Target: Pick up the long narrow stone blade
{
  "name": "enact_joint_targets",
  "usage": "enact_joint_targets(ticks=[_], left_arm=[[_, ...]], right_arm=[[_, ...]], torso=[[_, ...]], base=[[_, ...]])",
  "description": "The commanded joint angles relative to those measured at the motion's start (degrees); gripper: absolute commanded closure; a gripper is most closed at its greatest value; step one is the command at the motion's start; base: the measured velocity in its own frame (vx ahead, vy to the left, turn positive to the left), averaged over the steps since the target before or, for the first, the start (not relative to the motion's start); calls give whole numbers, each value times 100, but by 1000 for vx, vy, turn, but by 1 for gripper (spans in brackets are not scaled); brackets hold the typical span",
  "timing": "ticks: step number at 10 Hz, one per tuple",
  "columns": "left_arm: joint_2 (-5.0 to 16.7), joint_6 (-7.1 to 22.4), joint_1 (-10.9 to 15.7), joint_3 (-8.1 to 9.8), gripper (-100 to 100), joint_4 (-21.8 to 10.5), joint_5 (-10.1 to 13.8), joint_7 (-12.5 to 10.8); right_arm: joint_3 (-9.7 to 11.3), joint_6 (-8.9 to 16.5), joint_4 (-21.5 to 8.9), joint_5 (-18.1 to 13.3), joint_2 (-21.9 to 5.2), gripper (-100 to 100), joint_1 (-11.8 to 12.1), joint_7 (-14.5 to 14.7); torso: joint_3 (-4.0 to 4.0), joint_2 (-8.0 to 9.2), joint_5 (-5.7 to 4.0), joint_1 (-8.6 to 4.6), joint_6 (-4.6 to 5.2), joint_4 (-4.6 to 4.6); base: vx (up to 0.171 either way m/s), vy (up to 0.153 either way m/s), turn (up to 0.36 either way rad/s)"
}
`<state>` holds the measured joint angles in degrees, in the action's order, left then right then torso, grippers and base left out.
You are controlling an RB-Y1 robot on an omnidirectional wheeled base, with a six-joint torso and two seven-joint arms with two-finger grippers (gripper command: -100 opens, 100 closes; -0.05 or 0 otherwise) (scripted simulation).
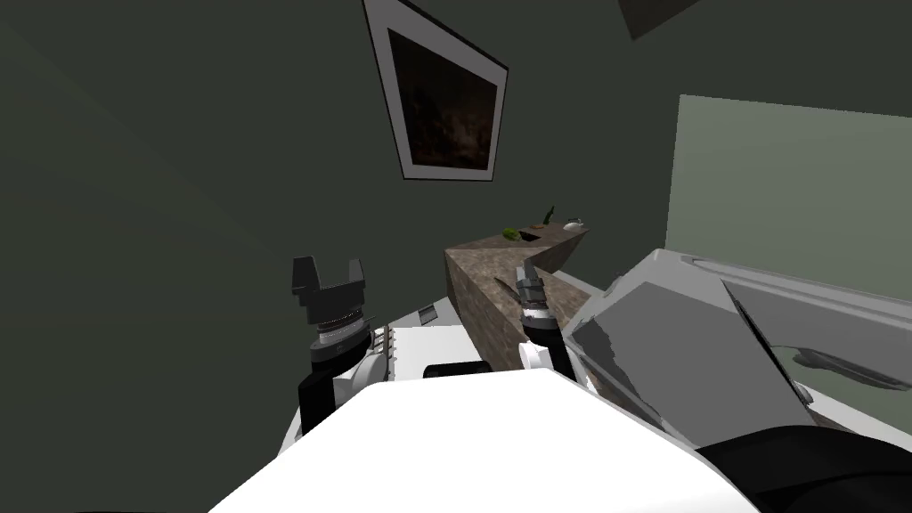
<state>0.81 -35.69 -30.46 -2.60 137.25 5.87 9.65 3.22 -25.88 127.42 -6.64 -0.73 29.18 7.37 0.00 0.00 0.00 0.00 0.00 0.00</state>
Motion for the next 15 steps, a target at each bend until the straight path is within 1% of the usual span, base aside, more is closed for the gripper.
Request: enact_joint_targets(ticks=[1,3,6,7,8,9,10,11,12,14,15], left_arm=[[0,0,0,0,0,0,0,0],[-1,0,0,-1,0,0,0,0],[-2,0,0,-2,0,0,0,0],[-2,0,0,-2,0,0,0,0],[-1,0,-1,-1,0,1,0,0],[-1,0,0,-1,0,0,0,0],[-1,0,0,-1,0,0,0,0],[-1,0,-1,-1,0,1,0,0],[-1,0,0,-1,0,0,0,0],[-1,0,0,-1,0,0,0,0],[-1,0,0,-1,0,0,0,0]], right_arm=[[31,-18,-55,-37,-178,-100,59,-19],[101,-59,-183,-121,-493,-100,196,-60],[256,-153,-493,-311,-1044,-100,528,-141],[256,-153,-493,-311,-1106,-100,528,-141],[317,-190,-624,-386,-1326,-100,668,-169],[379,-229,-768,-464,-1486,-100,822,-195],[379,-229,-768,-464,-1583,-100,822,-195],[441,-267,-925,-544,-1785,-100,987,-218],[441,-267,-925,-544,-1837,-100,987,-218],[565,-343,-1272,-705,-2228,-100,1330,-253],[565,-343,-1272,-705,-2366,-100,1345,-253]], torso=[[0,0,0,0,0,0],[-7,-13,6,31,-1,-3],[-10,-16,16,71,-1,-4],[-12,-20,18,83,-2,-5],[-12,-20,16,64,0,-5],[-12,-20,13,54,-2,-5],[-13,-22,15,69,-1,-5],[-13,-22,15,58,0,-5],[-14,-24,15,65,-1,-5],[-9,-15,12,48,-1,-4],[-15,-26,16,69,-1,-6]], base=[[19,44,64],[47,122,106],[53,194,138],[62,152,43],[62,133,116],[75,188,178],[72,146,45],[79,169,125],[74,118,55],[75,159,165],[114,153,46]])
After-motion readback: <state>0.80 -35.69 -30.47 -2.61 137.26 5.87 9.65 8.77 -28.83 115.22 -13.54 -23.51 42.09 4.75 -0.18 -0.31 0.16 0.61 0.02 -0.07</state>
